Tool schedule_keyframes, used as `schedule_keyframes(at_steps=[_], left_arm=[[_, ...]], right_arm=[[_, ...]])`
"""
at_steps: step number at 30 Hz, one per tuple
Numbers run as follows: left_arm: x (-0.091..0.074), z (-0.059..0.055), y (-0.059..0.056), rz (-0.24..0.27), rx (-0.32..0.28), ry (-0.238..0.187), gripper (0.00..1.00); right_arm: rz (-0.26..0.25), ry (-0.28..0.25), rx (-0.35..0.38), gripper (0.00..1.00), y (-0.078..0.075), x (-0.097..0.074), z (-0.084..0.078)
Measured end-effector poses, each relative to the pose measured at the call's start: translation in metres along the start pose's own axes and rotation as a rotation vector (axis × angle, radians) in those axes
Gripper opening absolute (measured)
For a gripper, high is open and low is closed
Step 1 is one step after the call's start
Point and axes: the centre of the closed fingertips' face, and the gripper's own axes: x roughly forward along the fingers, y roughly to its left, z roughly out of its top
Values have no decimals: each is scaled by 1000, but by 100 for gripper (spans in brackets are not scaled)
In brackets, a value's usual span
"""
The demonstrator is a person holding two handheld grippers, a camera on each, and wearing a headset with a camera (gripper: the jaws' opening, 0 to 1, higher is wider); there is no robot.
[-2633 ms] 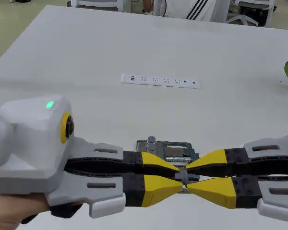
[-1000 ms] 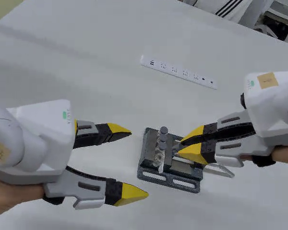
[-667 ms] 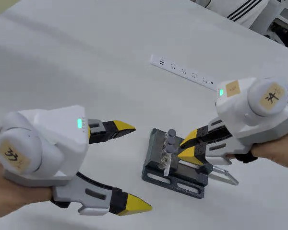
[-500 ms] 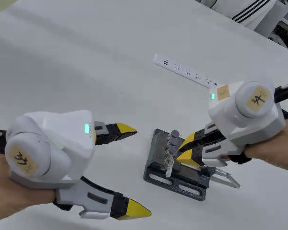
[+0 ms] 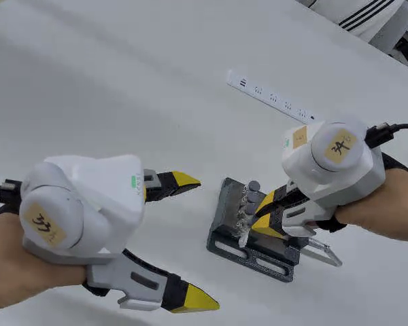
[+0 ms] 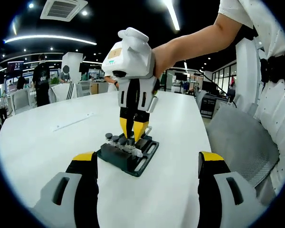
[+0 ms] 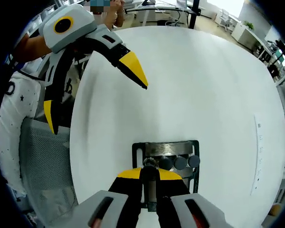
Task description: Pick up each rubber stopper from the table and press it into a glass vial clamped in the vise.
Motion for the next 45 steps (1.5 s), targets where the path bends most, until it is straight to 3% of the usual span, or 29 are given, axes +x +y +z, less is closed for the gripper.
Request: schedule_keyframes(at_steps=[29, 40, 45], left_arm=[[-2, -1, 0, 6, -22, -29, 85], [-2, -2, 2, 8, -29, -36, 84], [0, 0, 3, 6, -32, -42, 84]], right_arm=[[-7, 103, -60, 5, 2, 7, 1], [-4, 111, -23, 4, 1, 8, 4], [-24, 140, -14, 4, 1, 10, 4]])
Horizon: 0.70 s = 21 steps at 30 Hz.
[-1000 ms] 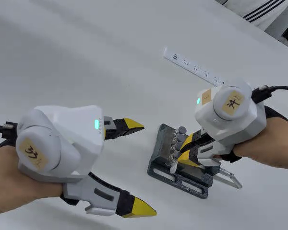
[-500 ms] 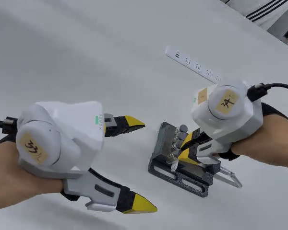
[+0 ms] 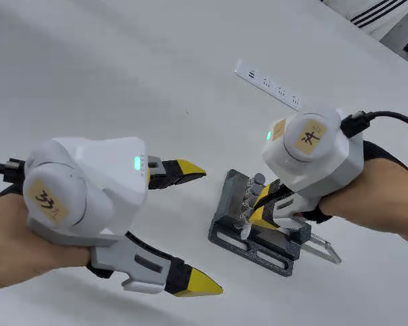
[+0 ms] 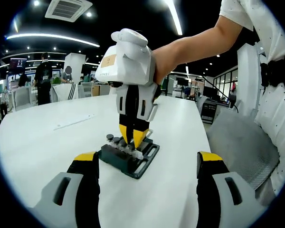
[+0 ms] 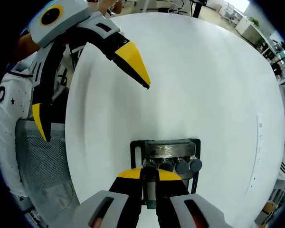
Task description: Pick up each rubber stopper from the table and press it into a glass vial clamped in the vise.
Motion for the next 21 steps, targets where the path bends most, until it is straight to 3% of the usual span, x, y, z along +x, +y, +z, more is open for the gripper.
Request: schedule_keyframes(at_steps=[8, 15, 21], left_arm=[[7, 4, -3, -14, 8, 2, 84], [5, 6, -4, -13, 9, 9, 83], [4, 5, -5, -15, 7, 11, 83]], right_arm=[[-28, -10, 79, 6, -3, -1, -2], [-27, -76, 116, 7, -2, -4, -3], [-27, -87, 119, 7, -2, -4, -1]])
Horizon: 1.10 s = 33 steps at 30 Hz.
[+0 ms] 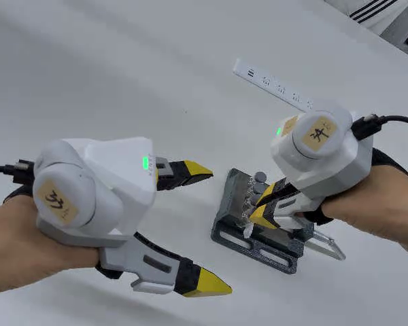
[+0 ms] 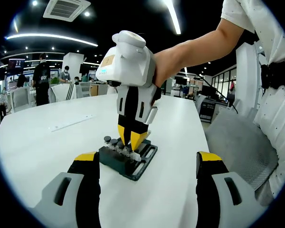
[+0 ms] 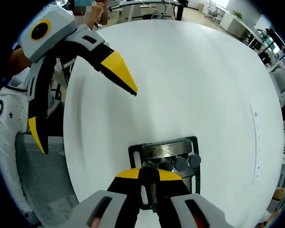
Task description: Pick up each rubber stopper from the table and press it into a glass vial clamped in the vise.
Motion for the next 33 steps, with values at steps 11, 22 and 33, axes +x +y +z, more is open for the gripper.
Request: schedule_keyframes(at_steps=[11, 22, 33], left_arm=[[1, 1, 0, -3, -3, -2, 82], [0, -3, -1, -3, -12, -5, 81], [1, -1, -3, -8, -11, -16, 80]], right_arm=[[0, 1, -11, 7, -1, 2, 0], [-17, 58, 20, 4, 0, 3, -1], [-6, 69, 65, 4, 2, 3, 0]])
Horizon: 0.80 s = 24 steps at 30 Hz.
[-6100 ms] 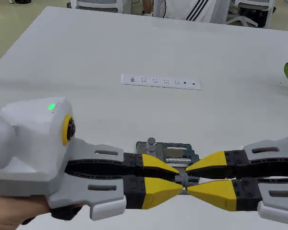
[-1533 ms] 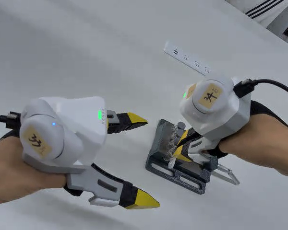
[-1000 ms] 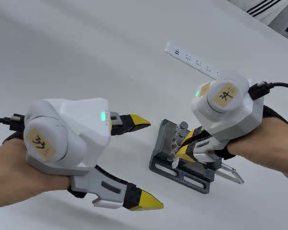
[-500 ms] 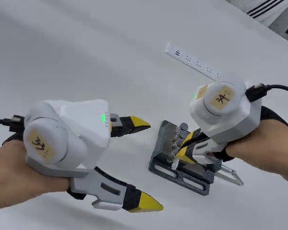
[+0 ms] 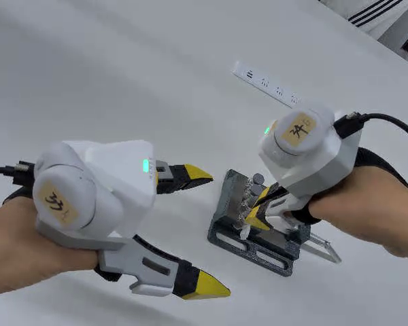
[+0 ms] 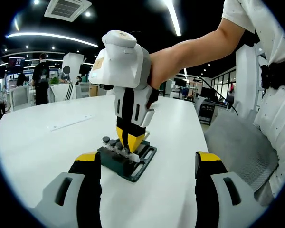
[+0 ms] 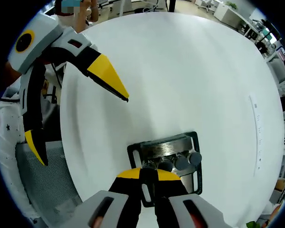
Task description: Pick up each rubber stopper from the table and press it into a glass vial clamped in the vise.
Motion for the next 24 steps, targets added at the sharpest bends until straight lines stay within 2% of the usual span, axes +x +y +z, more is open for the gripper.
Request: schedule_keyframes(at_steps=[2, 3, 5, 10, 24], left_arm=[[-1, 0, 0, 2, -1, 1, 80], [-1, -1, 0, 3, -1, 3, 80], [-3, 0, 0, 6, 2, 5, 80], [-7, -1, 3, 18, 0, 10, 80], [-4, -1, 2, 10, -6, 10, 79]], right_arm=[[9, 5, -76, 5, 1, -1, -1], [6, 3, -66, 6, 3, -1, -1], [1, -7, -100, 7, 2, -2, -2], [3, -59, -70, 7, 0, -2, -2], [-27, -106, -74, 7, -2, 1, -1]])
